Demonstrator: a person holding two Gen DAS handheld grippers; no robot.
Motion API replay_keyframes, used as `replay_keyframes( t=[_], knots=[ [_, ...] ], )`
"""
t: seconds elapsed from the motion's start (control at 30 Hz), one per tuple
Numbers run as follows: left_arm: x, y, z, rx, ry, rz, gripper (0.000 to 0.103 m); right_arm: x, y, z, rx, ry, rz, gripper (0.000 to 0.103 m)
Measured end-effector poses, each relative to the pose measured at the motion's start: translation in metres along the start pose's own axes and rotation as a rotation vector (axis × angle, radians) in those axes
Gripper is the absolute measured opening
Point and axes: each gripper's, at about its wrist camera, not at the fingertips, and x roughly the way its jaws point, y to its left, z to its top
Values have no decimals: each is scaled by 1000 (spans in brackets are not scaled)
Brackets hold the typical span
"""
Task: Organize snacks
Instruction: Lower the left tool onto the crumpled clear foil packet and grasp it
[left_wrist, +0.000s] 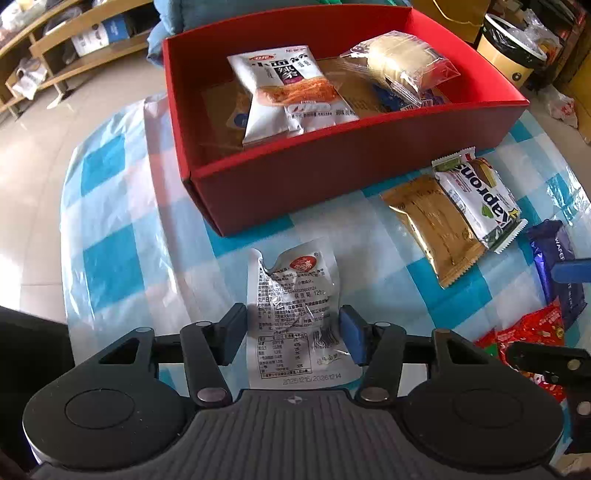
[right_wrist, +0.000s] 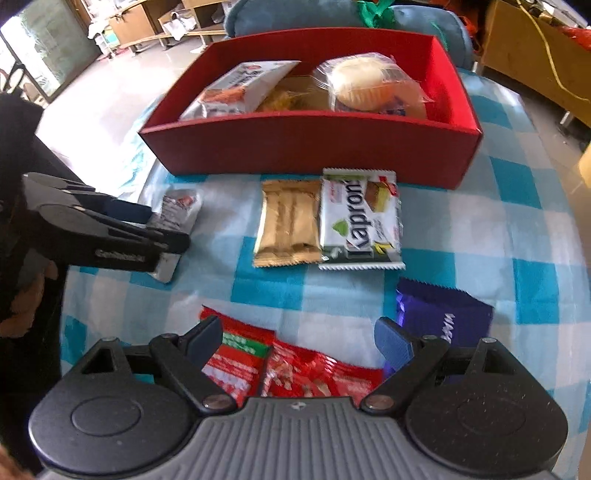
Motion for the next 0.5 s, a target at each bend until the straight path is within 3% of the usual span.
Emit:
replay_keyframes(
  t=[0.07,0.3,0.43,0.5],
  knots=[
    [-3,-3,-3,-4,-1,2,60,-2,-4,-5,21,4,1,87],
    [-8,3,-1,-44,-9,-13,57,-35,-44,5,150,-121,-49,87],
    [-3,2,-1,-56,2,-6,63,-30,-58,11,177,-113,-82,87],
    [0,-3,1,-46,-4,21,70,-22,-63,14,185,-97,-105,87]
  ],
)
